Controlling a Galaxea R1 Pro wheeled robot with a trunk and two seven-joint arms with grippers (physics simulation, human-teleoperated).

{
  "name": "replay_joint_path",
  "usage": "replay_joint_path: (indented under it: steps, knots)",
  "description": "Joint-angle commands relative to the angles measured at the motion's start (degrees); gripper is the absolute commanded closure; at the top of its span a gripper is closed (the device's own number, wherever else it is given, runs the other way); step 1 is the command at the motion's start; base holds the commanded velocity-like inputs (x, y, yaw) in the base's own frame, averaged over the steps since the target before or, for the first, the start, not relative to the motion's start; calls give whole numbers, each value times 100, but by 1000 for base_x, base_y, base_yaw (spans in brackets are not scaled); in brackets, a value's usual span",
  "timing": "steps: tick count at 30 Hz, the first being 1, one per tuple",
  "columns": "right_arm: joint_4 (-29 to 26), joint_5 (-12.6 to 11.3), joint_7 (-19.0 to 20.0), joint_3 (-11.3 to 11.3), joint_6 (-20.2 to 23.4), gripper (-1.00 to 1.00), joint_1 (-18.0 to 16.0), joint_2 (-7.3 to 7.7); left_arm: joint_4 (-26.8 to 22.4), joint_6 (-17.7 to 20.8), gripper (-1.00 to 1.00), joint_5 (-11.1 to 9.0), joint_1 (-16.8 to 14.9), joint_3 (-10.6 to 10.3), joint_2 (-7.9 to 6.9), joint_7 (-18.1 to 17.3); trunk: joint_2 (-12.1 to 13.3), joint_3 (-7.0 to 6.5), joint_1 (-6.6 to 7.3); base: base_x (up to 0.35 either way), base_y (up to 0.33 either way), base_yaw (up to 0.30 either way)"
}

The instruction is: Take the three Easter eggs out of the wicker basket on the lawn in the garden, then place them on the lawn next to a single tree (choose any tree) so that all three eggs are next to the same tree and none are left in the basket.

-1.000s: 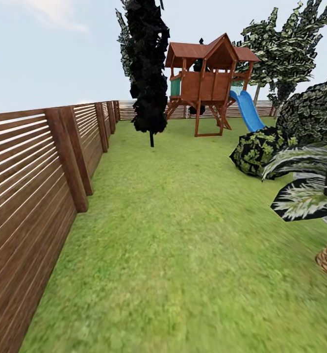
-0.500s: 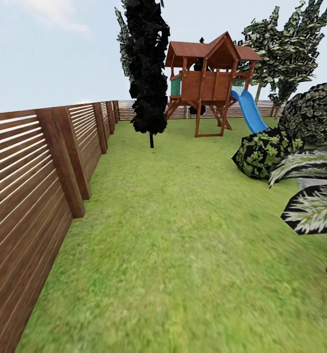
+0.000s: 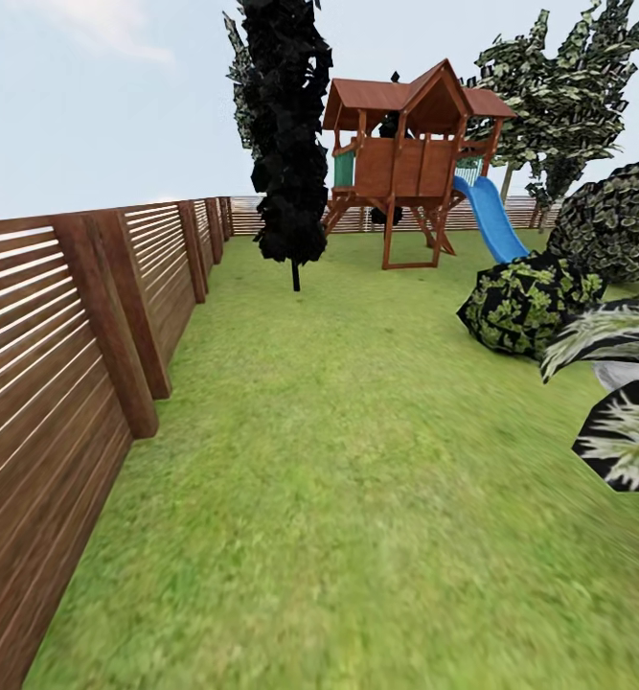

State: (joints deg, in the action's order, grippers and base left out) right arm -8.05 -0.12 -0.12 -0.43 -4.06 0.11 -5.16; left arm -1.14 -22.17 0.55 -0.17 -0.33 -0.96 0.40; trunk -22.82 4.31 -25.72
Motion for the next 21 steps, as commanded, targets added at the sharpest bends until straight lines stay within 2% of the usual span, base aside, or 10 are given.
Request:
replay_joint_path:
  steps: [1,8,21]
  knots:
    - [17,1,0,-4,-10,-100,2,13,0,-16,-100,6,-2,-3,-1,4,-10,10,-7,336,0,0]
    - [162,22,-13,-1,-8,-100,6,305,0,-16,-100,0,-1,-2,-1,4,-10,10,-7,336,0,0]
    - [180,24,-13,8,-7,-100,7,381,0,-15,-100,-3,-3,-2,-1,4,-10,10,-7,336,0,0]
